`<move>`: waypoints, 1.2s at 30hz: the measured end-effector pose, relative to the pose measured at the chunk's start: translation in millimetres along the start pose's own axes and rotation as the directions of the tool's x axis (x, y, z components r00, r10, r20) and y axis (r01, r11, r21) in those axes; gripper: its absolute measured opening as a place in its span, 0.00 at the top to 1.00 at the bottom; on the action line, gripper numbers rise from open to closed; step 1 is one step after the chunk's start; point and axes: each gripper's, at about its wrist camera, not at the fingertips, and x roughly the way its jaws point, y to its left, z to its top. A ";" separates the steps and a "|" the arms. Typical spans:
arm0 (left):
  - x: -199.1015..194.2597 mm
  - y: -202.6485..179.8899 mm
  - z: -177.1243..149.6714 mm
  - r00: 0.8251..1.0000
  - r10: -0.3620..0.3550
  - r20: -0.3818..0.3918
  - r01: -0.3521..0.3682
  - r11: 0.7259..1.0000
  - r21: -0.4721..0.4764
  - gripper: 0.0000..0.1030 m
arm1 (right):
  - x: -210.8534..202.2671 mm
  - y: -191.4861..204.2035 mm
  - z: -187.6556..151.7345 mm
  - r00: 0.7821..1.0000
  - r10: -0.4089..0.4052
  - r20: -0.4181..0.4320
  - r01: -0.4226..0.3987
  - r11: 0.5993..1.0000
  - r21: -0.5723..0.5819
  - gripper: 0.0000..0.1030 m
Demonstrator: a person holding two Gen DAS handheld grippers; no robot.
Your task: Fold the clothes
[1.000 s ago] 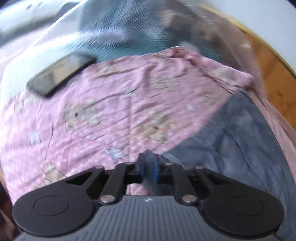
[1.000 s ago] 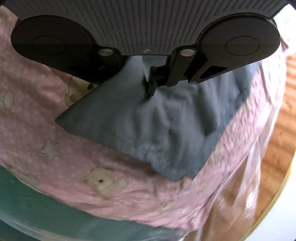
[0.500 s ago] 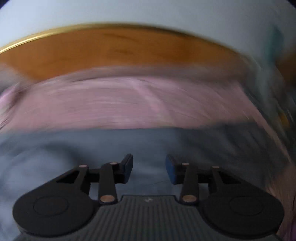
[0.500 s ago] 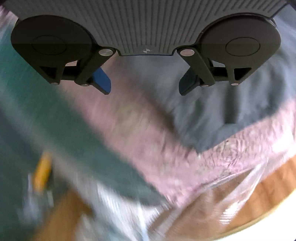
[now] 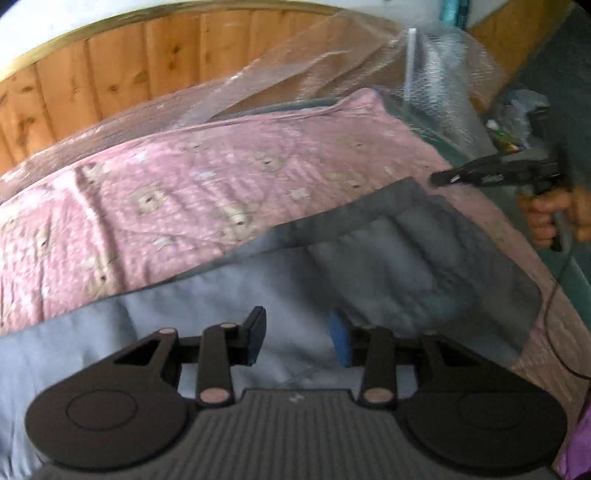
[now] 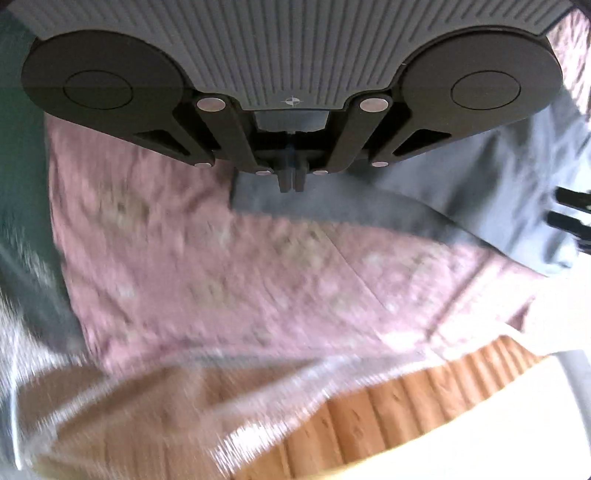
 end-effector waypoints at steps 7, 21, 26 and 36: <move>52.8 1.5 25.8 0.990 0.141 0.013 -0.140 0.964 0.225 0.46 | 12.5 -26.0 17.8 0.999 0.036 -0.036 -0.036 0.999 -0.002 0.50; 88.7 11.7 22.8 0.993 0.110 -0.036 -0.084 0.900 0.427 0.86 | 12.4 -9.3 17.1 0.994 0.086 -0.065 -0.094 0.987 -0.133 0.91; 91.6 11.4 27.4 0.997 0.068 -0.028 -0.047 0.884 0.465 0.54 | 35.7 -20.7 3.3 0.982 0.068 -0.178 -0.097 0.982 -0.161 0.51; 89.4 14.6 23.3 0.998 0.037 -0.045 -0.010 0.873 0.488 0.95 | 19.0 -10.7 13.4 0.985 0.080 -0.156 -0.115 0.966 -0.230 0.99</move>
